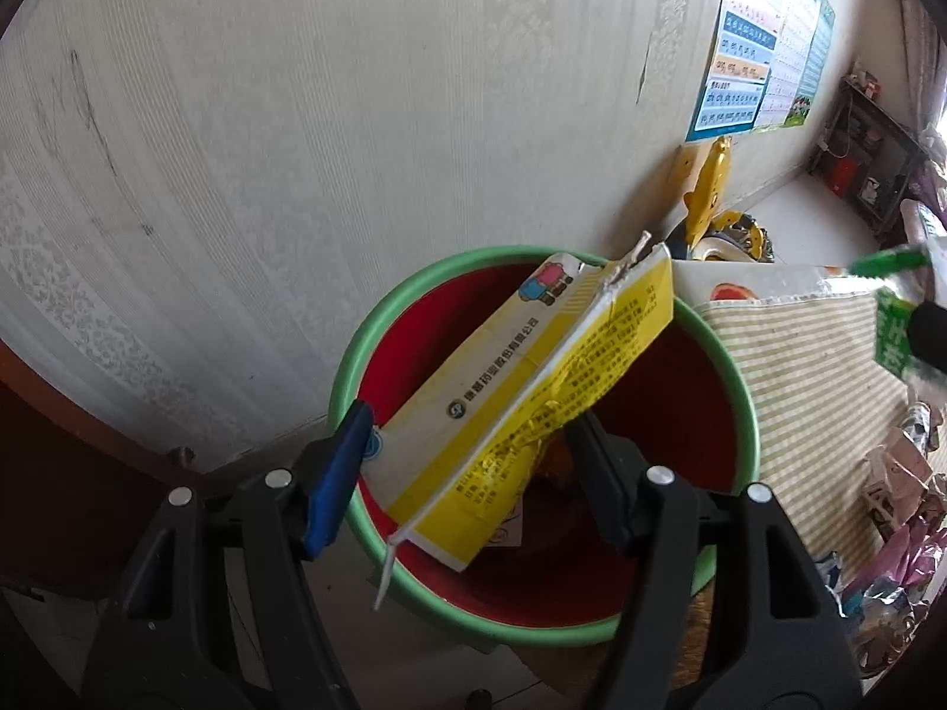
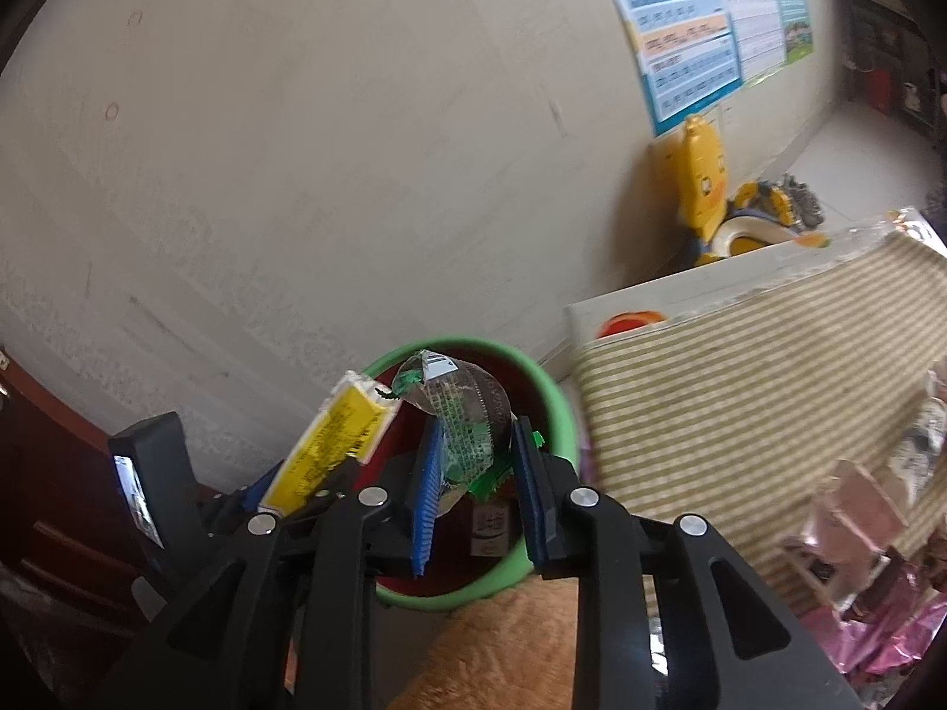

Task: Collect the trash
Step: 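Lower both held items into the red bucket and open both tools, then grasp the black-and-white paper cup with the left tool while the right tool grasps crumpled foil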

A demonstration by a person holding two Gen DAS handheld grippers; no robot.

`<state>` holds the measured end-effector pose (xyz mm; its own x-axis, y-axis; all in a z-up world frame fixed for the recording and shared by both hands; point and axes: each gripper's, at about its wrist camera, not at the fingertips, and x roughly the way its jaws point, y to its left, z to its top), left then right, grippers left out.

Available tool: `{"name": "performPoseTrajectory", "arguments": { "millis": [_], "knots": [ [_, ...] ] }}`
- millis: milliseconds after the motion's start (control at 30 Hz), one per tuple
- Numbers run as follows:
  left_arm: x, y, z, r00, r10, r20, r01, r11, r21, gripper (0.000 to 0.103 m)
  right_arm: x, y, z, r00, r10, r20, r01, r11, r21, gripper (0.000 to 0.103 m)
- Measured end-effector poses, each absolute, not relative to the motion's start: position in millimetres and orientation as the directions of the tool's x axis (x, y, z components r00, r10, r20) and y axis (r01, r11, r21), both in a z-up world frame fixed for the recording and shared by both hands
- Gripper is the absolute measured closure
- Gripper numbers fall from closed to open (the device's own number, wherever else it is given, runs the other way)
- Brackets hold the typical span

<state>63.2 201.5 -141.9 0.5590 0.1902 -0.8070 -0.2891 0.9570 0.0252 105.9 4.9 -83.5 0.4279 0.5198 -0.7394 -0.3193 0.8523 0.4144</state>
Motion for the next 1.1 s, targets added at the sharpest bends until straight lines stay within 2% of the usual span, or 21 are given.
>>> {"name": "performPoseTrajectory", "arguments": {
  "millis": [67,133,167,200,267,367,600,733,867,933,1100],
  "knots": [
    [62,204,-144,0.556,0.187,-0.81,-0.29,0.957,0.022,0.037,107,15,-84,0.42,0.528,-0.738,-0.334,0.846,0.415,0.071],
    [62,206,-144,0.554,0.19,-0.81,-0.298,0.954,0.02,0.034,110,23,-84,0.414,0.543,-0.731,-0.347,0.836,0.425,0.053],
    [62,206,-144,0.556,0.191,-0.809,-0.303,0.953,0.017,0.032,112,26,-84,0.41,0.551,-0.727,-0.352,0.831,0.431,0.036],
    [66,207,-144,0.557,0.19,-0.809,-0.307,0.952,0.013,0.031,113,27,-83,0.408,0.559,-0.722,-0.356,0.826,0.438,0.033],
    [64,211,-143,0.56,0.197,-0.805,-0.318,0.948,0.011,0.027,113,28,-82,0.415,0.562,-0.716,-0.364,0.823,0.435,0.033],
    [62,213,-140,0.564,0.206,-0.8,-0.324,0.946,0.014,0.025,114,26,-83,0.41,0.574,-0.709,-0.361,0.816,0.451,0.033],
    [59,201,-130,0.584,0.179,-0.792,-0.296,0.955,-0.002,0.024,98,-17,-79,0.474,0.503,-0.723,-0.311,0.864,0.396,0.031],
    [58,178,-123,0.604,0.137,-0.785,-0.237,0.971,-0.013,0.024,86,-81,-81,0.534,0.393,-0.749,-0.198,0.919,0.341,0.031],
    [59,152,-118,0.613,0.085,-0.786,-0.175,0.984,-0.031,0.024,70,-161,-92,0.587,0.188,-0.788,-0.013,0.975,0.222,0.028],
    [58,134,-115,0.616,0.054,-0.786,-0.133,0.99,-0.036,0.024,63,-204,-102,0.583,0.084,-0.808,0.104,0.979,0.176,0.028],
    [54,95,-108,0.614,-0.025,-0.789,-0.037,0.998,-0.06,0.022,52,-277,-134,0.515,-0.05,-0.856,0.278,0.954,0.112,0.025]
  ]
}}
